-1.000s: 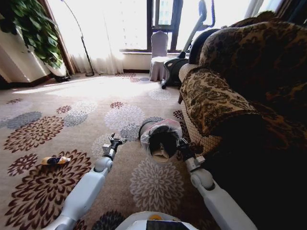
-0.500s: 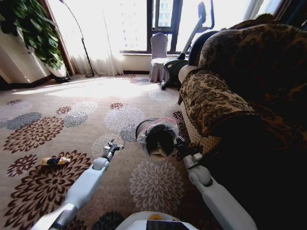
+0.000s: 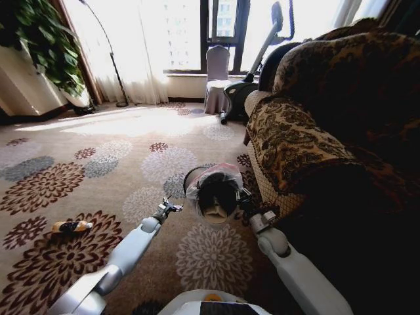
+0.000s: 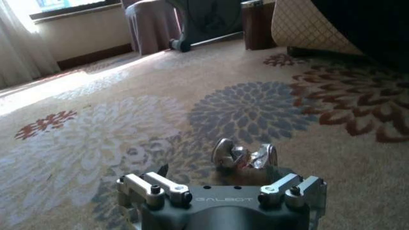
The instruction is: Pick up the trash from the ground and place it into the trash bin.
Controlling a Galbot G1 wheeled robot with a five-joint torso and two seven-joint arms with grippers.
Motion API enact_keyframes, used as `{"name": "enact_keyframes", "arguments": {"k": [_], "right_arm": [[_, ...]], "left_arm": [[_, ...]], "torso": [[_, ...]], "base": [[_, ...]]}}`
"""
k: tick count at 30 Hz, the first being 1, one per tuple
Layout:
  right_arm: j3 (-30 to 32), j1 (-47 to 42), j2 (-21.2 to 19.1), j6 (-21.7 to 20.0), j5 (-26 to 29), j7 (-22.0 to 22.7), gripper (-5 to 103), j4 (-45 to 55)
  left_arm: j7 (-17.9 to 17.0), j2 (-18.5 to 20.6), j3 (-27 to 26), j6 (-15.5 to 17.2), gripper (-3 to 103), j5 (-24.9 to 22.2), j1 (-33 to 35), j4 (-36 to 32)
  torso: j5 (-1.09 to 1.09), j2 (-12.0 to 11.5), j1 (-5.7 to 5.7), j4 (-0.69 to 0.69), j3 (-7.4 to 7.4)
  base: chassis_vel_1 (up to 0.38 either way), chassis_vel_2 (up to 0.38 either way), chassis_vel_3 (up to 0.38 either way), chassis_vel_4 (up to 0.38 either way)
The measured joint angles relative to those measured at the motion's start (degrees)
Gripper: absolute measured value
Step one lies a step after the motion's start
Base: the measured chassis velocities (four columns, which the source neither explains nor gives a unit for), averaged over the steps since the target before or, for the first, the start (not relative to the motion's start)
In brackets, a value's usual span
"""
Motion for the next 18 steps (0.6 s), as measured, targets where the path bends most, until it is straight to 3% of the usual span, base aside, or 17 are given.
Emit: {"name": "enact_keyframes", "arguments": {"k": [7, 12, 18], "right_arm": [[0.0, -0.3, -0.4, 0.4, 0.0, 0.0, 0, 0.0], [0.3, -0.2, -1.2, 0.5, 0.5, 0.0, 0, 0.2], [0.9, -1.0, -2.1, 0.5, 1.0, 0.0, 0, 0.5]], "left_arm": [[1.3, -1.8, 1.9, 0.1, 100, -1.1, -1.7, 2.3], [2.2, -4.9, 3.7, -1.3, 100, 0.6, -3.9, 6.5], [2.9, -8.0, 4.9, -1.9, 100, -0.5, -7.4, 12.4]], "torso": [[-0.01, 0.0, 0.06, 0.00, 0.03], [-0.02, 0.0, -0.02, 0.00, -0.02], [-0.01, 0.0, -0.02, -0.02, -0.01]], "base": [[-0.174, 0.174, 0.176, -0.162], [-0.010, -0.001, -0.002, -0.007], [0.026, -0.023, -0.034, 0.017]]}}
